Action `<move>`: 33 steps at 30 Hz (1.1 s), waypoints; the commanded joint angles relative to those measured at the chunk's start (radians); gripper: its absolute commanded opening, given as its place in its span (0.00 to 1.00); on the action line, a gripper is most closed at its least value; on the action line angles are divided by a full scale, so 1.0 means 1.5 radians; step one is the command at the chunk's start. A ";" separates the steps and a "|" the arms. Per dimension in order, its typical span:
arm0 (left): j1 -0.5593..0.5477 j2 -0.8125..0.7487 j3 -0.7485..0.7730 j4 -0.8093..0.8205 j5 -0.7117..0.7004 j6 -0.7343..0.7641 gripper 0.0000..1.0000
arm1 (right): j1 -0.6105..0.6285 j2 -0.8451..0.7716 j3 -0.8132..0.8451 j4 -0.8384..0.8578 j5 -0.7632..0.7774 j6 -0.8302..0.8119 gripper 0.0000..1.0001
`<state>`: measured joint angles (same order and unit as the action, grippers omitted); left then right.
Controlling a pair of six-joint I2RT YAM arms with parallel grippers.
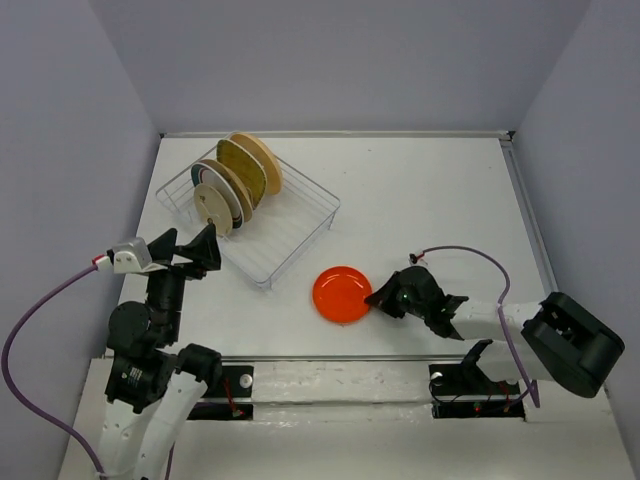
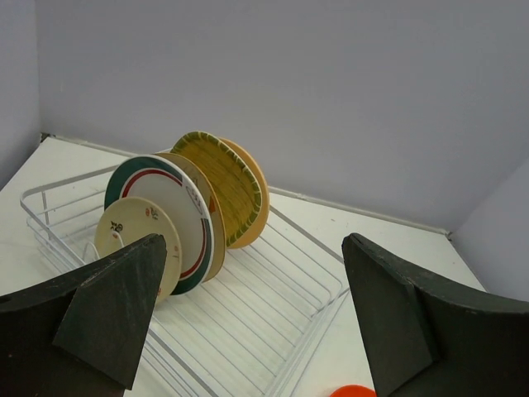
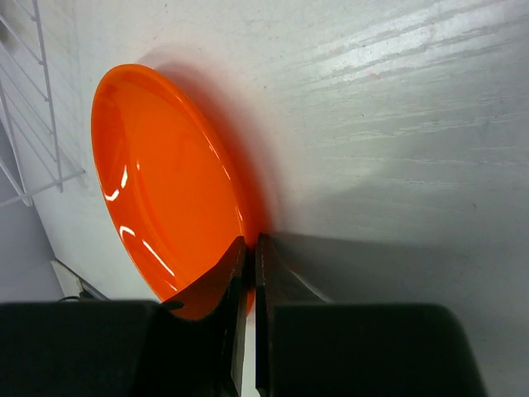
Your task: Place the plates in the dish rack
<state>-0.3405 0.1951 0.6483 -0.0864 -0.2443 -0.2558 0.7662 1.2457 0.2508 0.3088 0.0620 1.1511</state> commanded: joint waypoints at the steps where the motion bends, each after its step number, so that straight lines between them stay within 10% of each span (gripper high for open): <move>1: -0.003 0.015 0.004 0.037 0.002 0.006 0.99 | -0.010 0.031 0.017 -0.018 -0.001 -0.023 0.07; 12: 0.020 0.003 0.008 0.044 -0.021 0.008 0.99 | 0.098 -0.187 0.362 -0.337 0.255 -0.269 0.07; 33: -0.004 -0.032 0.041 -0.021 -0.331 -0.080 0.99 | 0.260 0.578 1.195 -0.217 0.495 -0.596 0.07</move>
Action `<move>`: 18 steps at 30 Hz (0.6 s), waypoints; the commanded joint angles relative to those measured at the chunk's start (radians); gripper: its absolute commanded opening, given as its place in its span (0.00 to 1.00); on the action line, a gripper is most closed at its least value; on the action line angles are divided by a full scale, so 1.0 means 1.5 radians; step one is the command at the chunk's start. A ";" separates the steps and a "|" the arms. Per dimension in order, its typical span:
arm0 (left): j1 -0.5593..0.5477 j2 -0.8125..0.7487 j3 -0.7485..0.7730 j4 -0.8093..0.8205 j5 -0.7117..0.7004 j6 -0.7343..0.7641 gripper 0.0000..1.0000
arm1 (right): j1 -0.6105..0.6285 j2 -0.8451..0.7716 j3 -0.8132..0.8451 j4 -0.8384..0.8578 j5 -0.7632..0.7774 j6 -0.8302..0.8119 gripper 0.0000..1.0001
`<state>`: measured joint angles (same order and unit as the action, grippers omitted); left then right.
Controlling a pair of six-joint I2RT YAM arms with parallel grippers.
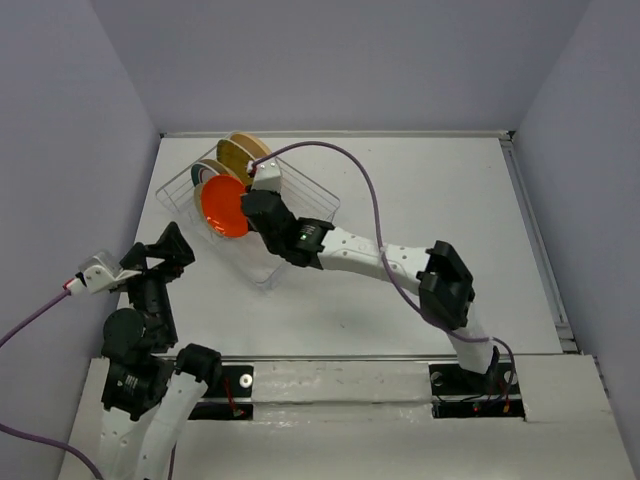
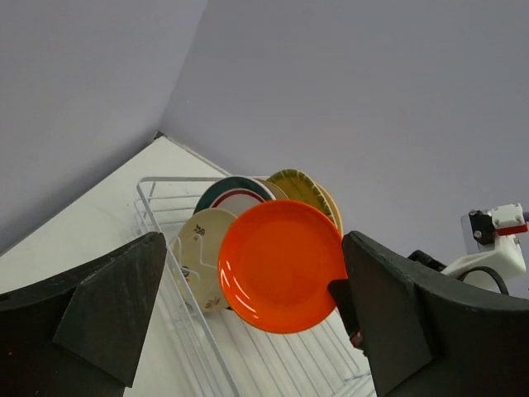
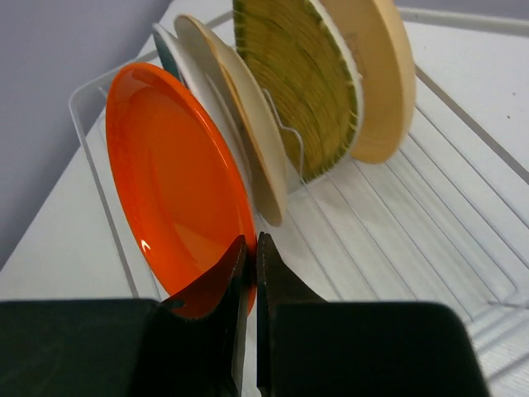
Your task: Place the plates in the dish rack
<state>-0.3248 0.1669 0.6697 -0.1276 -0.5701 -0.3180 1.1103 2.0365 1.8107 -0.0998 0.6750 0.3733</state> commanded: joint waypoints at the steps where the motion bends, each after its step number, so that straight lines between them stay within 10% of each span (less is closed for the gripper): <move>1: -0.017 -0.015 0.027 0.002 -0.123 -0.046 0.99 | 0.040 0.077 0.185 0.055 0.113 -0.094 0.07; 18: -0.040 -0.036 0.014 0.008 -0.156 -0.047 0.99 | 0.076 0.422 0.529 0.373 0.273 -0.495 0.07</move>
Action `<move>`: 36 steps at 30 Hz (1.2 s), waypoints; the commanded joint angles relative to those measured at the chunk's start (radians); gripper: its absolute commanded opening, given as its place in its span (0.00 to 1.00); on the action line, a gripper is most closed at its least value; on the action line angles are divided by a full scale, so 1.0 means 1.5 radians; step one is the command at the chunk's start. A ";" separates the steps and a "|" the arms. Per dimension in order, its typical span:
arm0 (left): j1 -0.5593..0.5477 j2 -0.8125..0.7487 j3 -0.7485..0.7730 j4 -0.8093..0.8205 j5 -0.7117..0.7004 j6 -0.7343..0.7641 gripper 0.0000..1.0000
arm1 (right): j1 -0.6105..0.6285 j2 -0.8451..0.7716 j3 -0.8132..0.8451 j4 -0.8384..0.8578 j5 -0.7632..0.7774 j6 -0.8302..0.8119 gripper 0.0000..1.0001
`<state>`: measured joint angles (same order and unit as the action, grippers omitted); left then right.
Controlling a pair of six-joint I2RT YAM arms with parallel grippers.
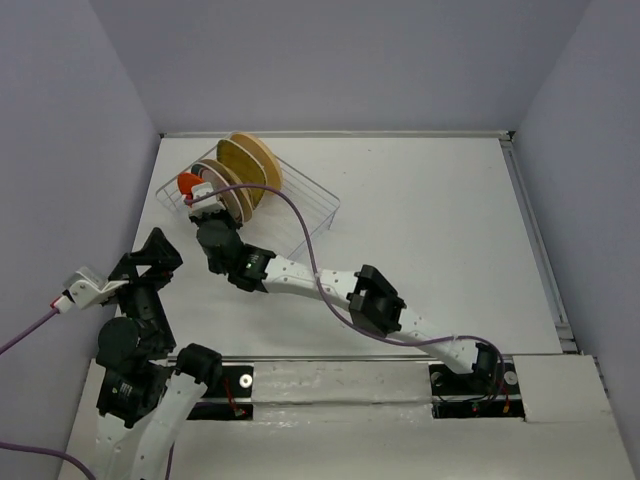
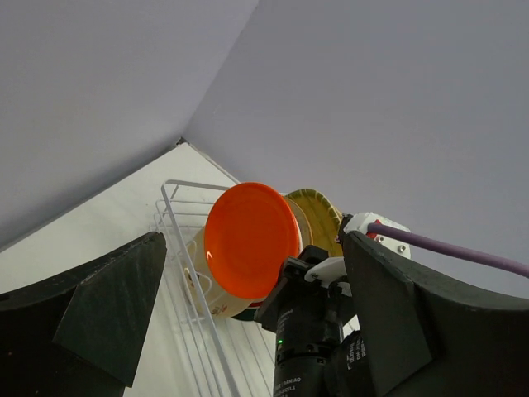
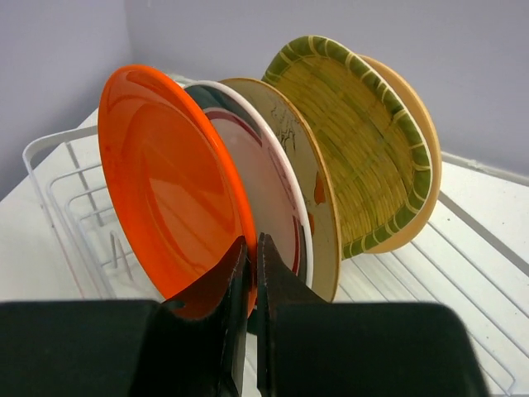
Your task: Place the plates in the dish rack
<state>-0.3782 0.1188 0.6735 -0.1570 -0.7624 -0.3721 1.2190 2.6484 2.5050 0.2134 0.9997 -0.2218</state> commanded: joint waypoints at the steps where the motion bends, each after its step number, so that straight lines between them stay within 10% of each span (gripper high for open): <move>1: -0.005 -0.003 0.010 0.027 -0.028 -0.011 0.99 | 0.003 0.021 0.070 0.173 0.056 -0.103 0.07; 36: -0.005 0.000 0.007 0.035 -0.003 -0.002 0.99 | 0.010 0.071 0.037 0.072 0.009 0.037 0.07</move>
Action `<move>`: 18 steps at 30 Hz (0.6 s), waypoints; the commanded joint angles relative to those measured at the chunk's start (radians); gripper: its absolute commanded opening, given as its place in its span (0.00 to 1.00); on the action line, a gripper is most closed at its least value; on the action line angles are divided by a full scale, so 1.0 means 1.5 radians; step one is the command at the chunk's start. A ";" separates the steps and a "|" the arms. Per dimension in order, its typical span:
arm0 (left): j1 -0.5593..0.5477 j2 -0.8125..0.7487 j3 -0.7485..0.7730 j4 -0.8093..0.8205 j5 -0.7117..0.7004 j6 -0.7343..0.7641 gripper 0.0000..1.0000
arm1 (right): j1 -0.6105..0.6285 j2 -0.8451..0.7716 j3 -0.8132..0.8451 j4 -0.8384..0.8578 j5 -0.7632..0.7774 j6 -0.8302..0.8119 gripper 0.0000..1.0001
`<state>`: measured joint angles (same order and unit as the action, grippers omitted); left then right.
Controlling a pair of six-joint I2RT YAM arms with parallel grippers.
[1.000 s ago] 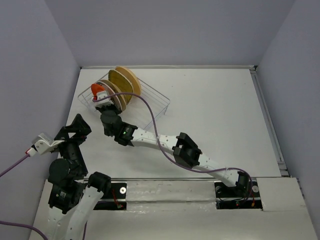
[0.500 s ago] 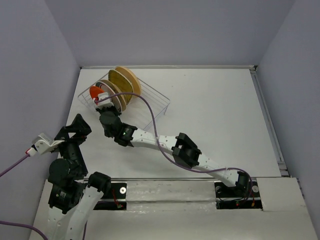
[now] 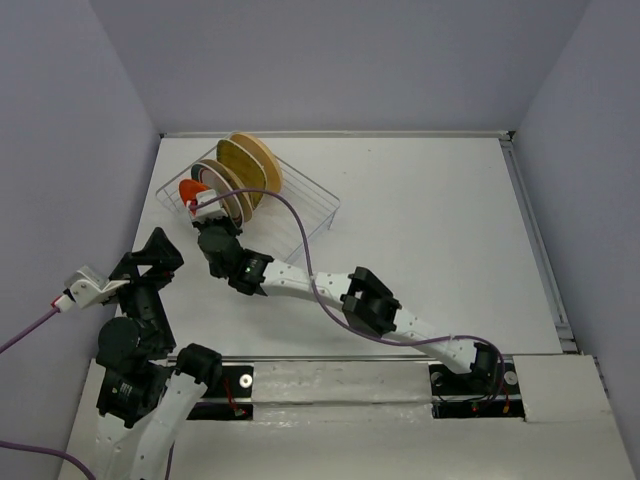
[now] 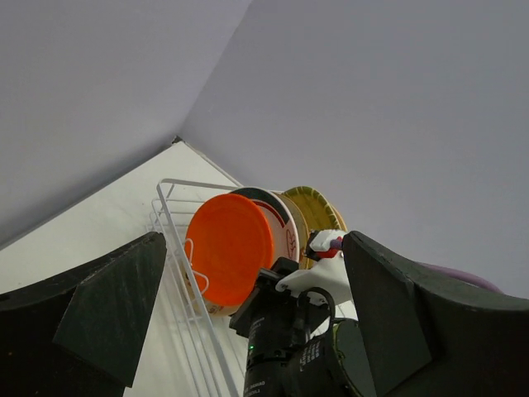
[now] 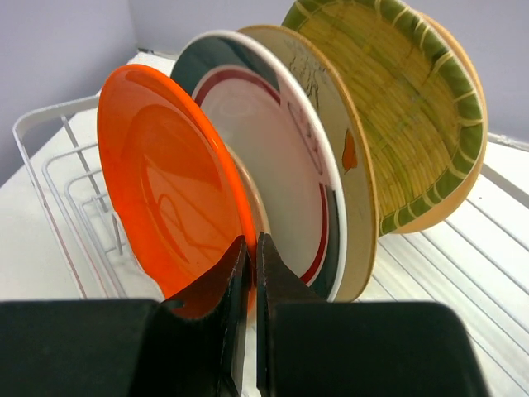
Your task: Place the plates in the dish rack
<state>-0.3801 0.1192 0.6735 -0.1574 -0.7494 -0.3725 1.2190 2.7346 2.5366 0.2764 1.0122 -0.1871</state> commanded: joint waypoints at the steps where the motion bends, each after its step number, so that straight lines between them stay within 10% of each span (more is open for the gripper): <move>1: -0.003 -0.002 0.007 0.034 -0.012 -0.002 0.99 | 0.010 0.016 0.015 0.027 -0.001 0.017 0.07; 5: -0.003 0.000 0.007 0.034 -0.012 -0.002 0.99 | 0.016 -0.006 -0.015 0.025 -0.015 0.044 0.11; 8: -0.004 0.002 0.006 0.034 -0.013 -0.001 0.99 | 0.016 -0.037 -0.033 0.024 -0.036 0.048 0.46; 12: -0.004 0.005 0.005 0.034 -0.020 0.002 0.99 | 0.022 -0.121 -0.077 0.024 -0.049 0.050 0.67; 18: -0.003 -0.027 -0.016 0.062 -0.031 0.031 0.99 | 0.022 -0.351 -0.346 0.019 -0.149 0.149 0.71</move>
<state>-0.3805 0.1127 0.6693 -0.1471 -0.7582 -0.3576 1.2411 2.5053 2.1933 0.2314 0.9035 -0.1059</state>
